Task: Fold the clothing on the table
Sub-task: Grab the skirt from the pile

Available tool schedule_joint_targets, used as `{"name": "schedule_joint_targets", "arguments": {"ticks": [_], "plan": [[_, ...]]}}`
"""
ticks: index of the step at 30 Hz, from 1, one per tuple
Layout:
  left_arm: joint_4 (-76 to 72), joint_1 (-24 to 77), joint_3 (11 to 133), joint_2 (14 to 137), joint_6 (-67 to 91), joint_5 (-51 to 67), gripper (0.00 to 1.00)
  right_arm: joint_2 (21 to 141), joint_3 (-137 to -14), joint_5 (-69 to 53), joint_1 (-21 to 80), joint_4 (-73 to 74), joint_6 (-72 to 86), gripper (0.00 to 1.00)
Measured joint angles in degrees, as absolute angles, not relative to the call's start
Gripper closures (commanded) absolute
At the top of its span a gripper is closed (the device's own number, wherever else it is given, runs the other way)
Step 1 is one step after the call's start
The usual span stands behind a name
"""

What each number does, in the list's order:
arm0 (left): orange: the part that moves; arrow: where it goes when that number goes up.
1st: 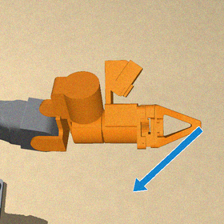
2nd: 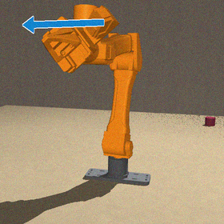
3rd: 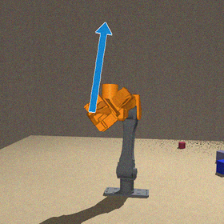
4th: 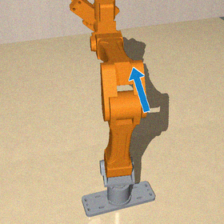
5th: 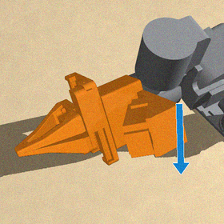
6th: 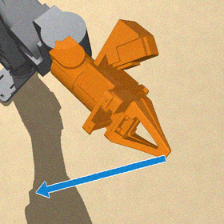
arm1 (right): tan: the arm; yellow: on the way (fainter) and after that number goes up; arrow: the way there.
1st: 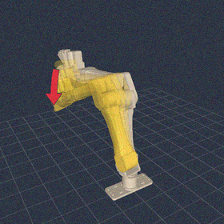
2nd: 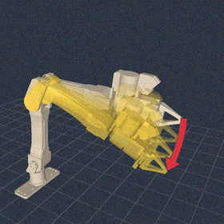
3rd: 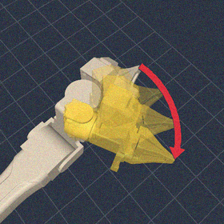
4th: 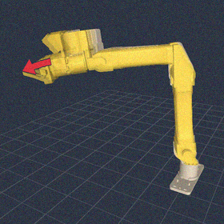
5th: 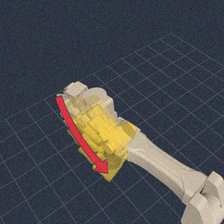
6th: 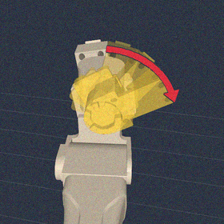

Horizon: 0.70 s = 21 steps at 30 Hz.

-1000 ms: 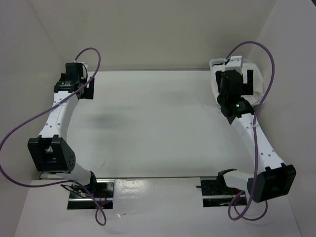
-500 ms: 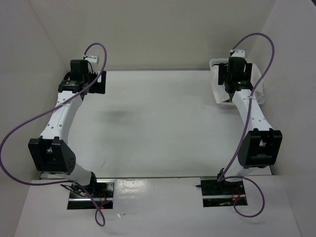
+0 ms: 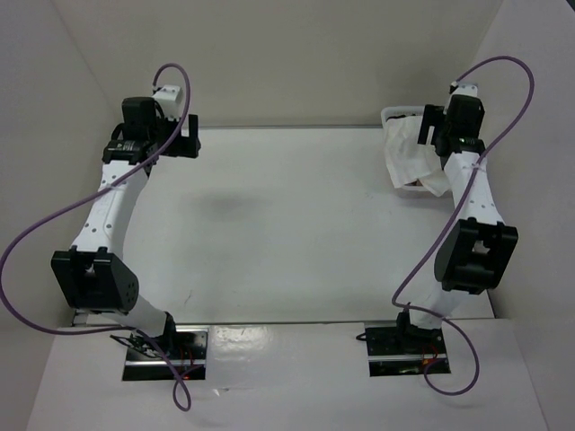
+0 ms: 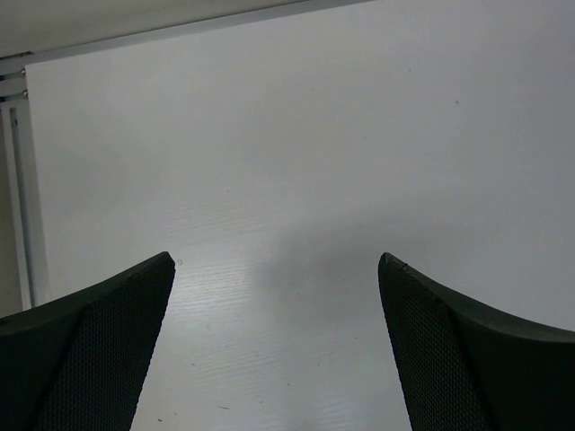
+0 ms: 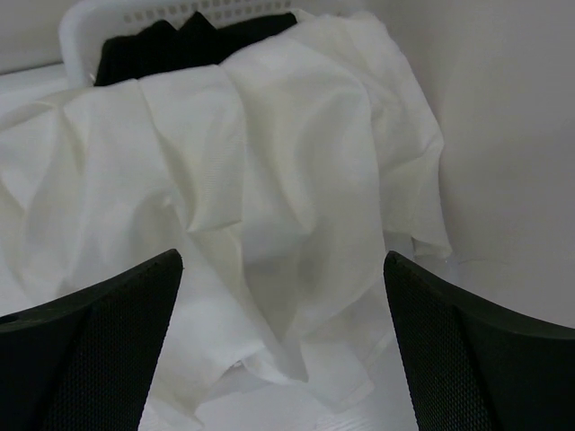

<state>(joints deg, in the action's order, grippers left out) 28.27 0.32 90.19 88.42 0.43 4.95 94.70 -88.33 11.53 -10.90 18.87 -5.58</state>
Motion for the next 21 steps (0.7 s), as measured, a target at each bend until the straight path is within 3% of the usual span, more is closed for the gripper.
{"name": "schedule_joint_targets", "arguments": {"ticks": [4, 8, 12, 13, 14, 15, 17, 21], "plan": [[27.88, -0.91, 88.68, 88.42, 1.61, 6.85, 0.00, 98.48, -88.36, 9.41, -12.88, 19.42, -5.54, 0.07], [27.38, -1.76, 87.74, 88.42, 2.15, 7.11, 0.00, 100.82, -88.36, 7.62, -13.13, 20.62, -5.48, 0.16], [27.40, -1.80, 87.70, 89.06, 2.46, 7.68, 0.00, 101.08, -88.36, 6.44, -13.13, 21.17, -5.67, 0.42], [27.44, -1.78, 87.70, 89.19, 2.72, 7.84, 0.00, 101.08, -88.36, 6.26, -13.13, 21.15, -5.63, 0.58], [27.46, -1.78, 87.70, 89.23, 3.01, 7.90, 0.00, 101.08, -88.36, 6.13, -13.13, 21.17, -6.07, 0.67], [27.49, -1.78, 87.70, 89.25, 3.16, 8.10, 0.00, 101.08, -88.36, 5.89, -13.13, 21.23, -5.80, 0.84], [27.49, -1.78, 87.70, 89.25, 3.27, 8.62, 0.00, 101.06, -88.33, 5.69, -13.13, 21.32, -5.48, 1.00], [27.42, -2.02, 87.11, 89.23, 3.44, 10.00, 0.00, 100.71, -88.09, 5.54, -12.88, 21.63, -5.67, 1.00]]}}
